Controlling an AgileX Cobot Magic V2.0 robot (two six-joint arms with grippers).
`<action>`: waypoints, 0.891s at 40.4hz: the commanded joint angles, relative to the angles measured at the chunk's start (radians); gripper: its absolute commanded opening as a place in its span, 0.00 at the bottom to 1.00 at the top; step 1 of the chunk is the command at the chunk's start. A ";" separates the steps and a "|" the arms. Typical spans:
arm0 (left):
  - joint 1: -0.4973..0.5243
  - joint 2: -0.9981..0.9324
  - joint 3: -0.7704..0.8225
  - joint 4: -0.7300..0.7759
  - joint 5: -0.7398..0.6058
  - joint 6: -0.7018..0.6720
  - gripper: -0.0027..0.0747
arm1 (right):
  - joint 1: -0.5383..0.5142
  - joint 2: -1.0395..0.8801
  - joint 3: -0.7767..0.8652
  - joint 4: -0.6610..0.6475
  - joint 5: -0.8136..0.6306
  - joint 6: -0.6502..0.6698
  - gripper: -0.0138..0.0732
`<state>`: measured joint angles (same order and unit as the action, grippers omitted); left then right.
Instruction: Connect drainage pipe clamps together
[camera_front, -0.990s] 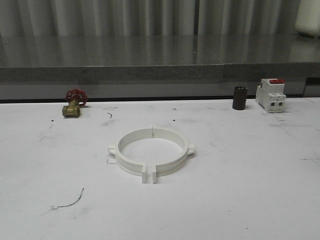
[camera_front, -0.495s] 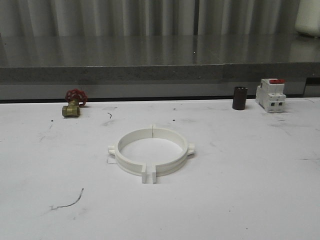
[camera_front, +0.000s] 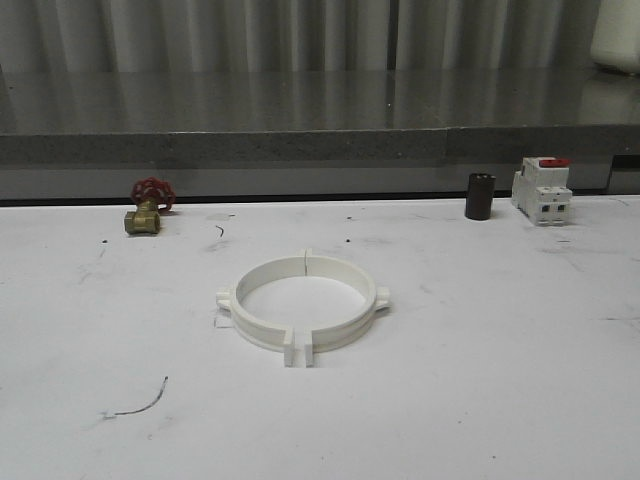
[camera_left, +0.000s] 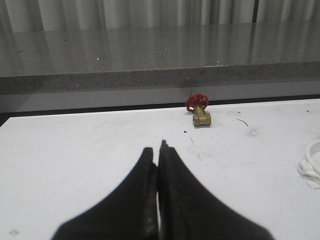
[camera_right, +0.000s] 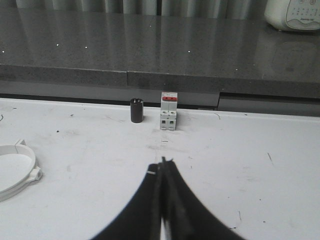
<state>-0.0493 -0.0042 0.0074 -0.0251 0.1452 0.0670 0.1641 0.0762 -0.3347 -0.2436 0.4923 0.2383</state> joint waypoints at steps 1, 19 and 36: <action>0.003 -0.019 0.000 -0.010 -0.077 0.003 0.01 | -0.003 0.013 -0.025 -0.019 -0.084 -0.007 0.08; 0.003 -0.019 0.000 -0.010 -0.077 0.003 0.01 | -0.003 0.013 -0.025 -0.040 -0.087 -0.007 0.08; 0.003 -0.019 0.000 -0.010 -0.077 0.003 0.01 | -0.048 -0.078 0.299 0.255 -0.403 -0.253 0.08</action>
<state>-0.0493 -0.0042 0.0074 -0.0251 0.1452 0.0670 0.1412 0.0207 -0.0742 -0.0411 0.2209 0.0138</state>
